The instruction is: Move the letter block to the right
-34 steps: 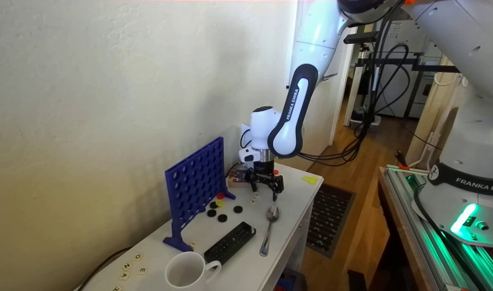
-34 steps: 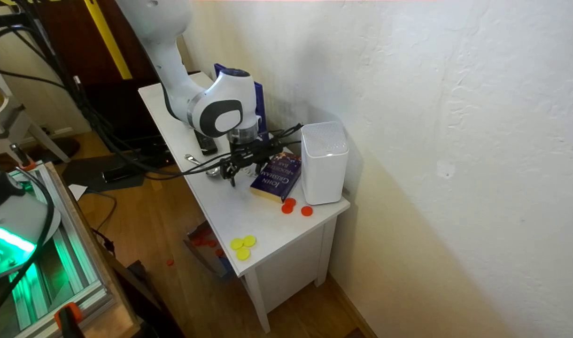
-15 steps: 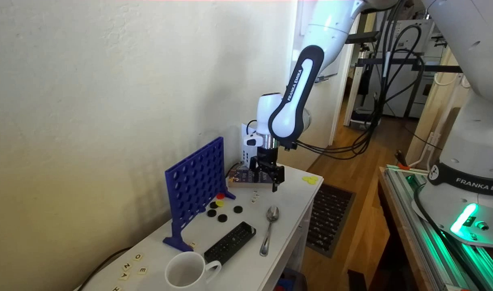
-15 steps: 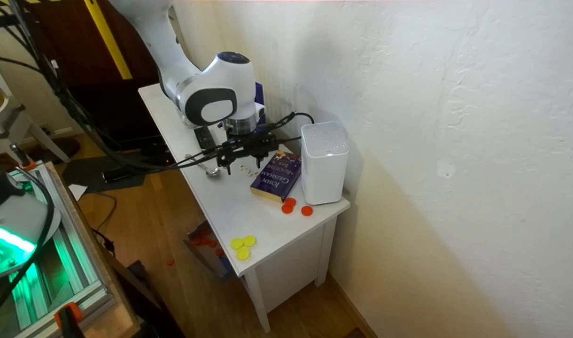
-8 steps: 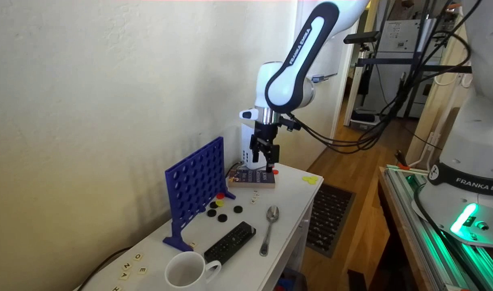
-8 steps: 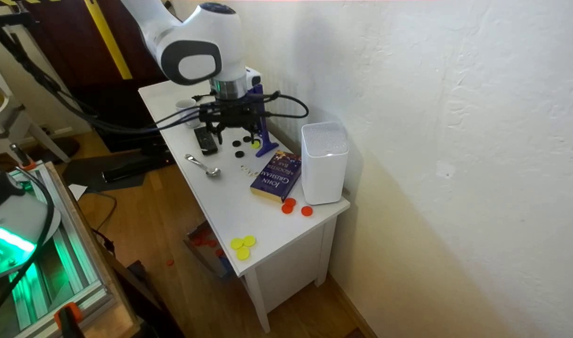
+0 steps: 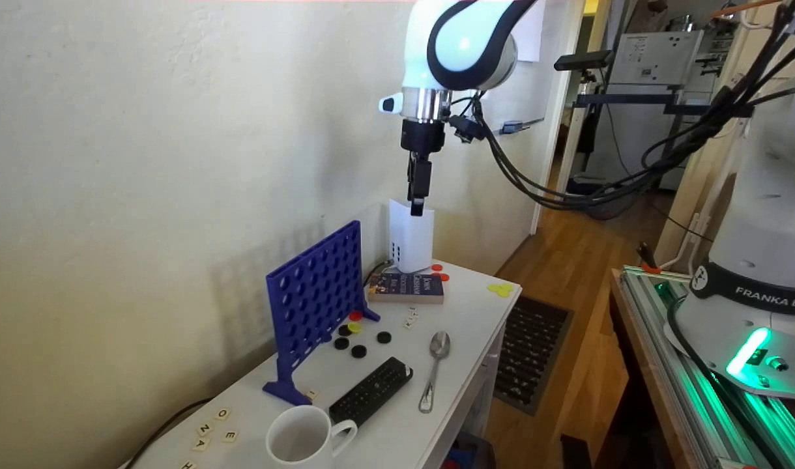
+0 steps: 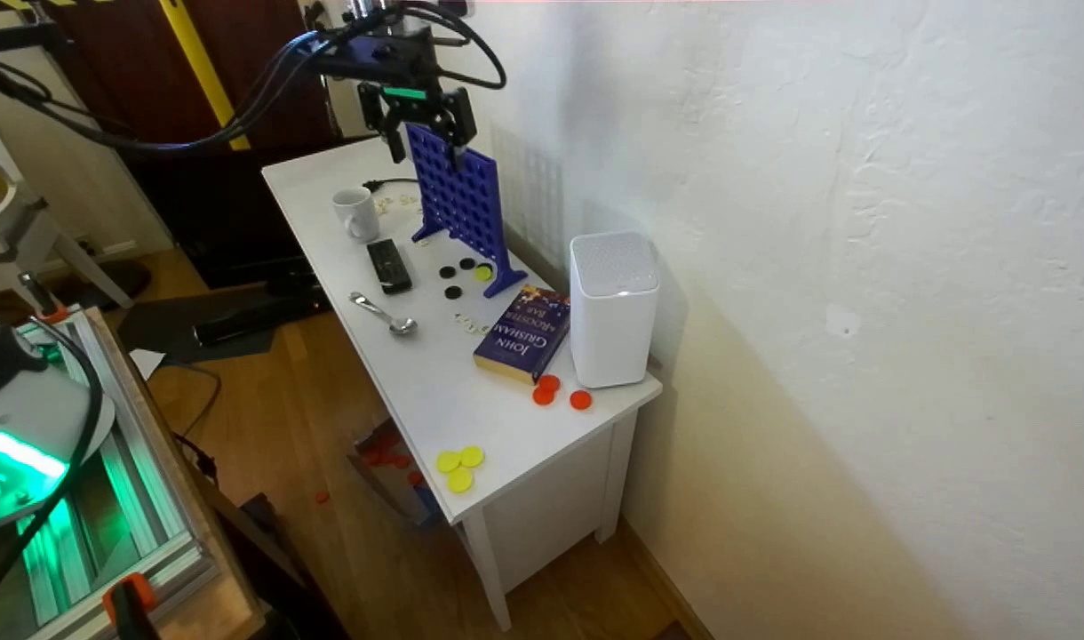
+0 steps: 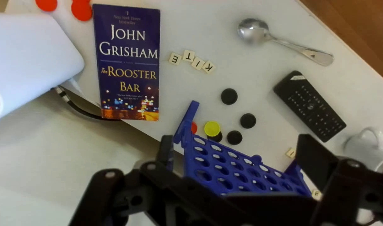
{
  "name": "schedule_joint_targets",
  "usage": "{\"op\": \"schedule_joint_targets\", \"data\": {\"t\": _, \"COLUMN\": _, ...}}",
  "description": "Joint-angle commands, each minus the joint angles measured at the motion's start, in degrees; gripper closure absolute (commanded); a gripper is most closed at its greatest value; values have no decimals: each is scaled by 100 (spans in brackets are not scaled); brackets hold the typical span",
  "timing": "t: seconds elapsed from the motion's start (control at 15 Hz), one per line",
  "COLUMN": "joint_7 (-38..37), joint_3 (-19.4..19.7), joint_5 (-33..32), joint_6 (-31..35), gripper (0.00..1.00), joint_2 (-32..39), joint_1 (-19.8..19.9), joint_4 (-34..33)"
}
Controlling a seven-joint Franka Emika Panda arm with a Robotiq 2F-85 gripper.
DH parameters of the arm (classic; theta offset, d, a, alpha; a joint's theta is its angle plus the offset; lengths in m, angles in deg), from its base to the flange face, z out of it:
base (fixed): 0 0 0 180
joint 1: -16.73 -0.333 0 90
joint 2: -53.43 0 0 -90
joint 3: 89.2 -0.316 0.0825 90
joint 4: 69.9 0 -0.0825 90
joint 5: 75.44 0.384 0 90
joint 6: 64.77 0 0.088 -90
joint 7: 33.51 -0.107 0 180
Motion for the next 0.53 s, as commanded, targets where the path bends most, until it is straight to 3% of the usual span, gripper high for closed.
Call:
{"op": "schedule_joint_targets", "data": {"t": 0.0, "joint_7": -1545, "joint_3": 265, "joint_5": -417, "joint_6": -652, "gripper": 0, "joint_2": -575, "joint_1": -429, "joint_4": 91}}
{"op": "schedule_joint_targets", "data": {"t": 0.07, "joint_7": -1976, "joint_3": 251, "joint_5": -419, "joint_6": -799, "gripper": 0, "joint_2": -677, "joint_1": -524, "joint_4": 114}}
{"op": "schedule_joint_targets", "data": {"t": 0.13, "joint_7": -1272, "joint_3": 358, "joint_5": -249, "joint_6": -538, "gripper": 0, "joint_2": -403, "joint_1": -514, "joint_4": -3}}
{"op": "schedule_joint_targets", "data": {"t": 0.27, "joint_7": -1728, "joint_3": 344, "joint_5": -301, "joint_6": -697, "gripper": 0, "joint_2": -543, "joint_1": -615, "joint_4": 19}}
{"op": "schedule_joint_targets", "data": {"t": 0.47, "joint_7": -1836, "joint_3": 352, "joint_5": -303, "joint_6": -715, "gripper": 0, "joint_2": -569, "joint_1": -632, "joint_4": 39}}
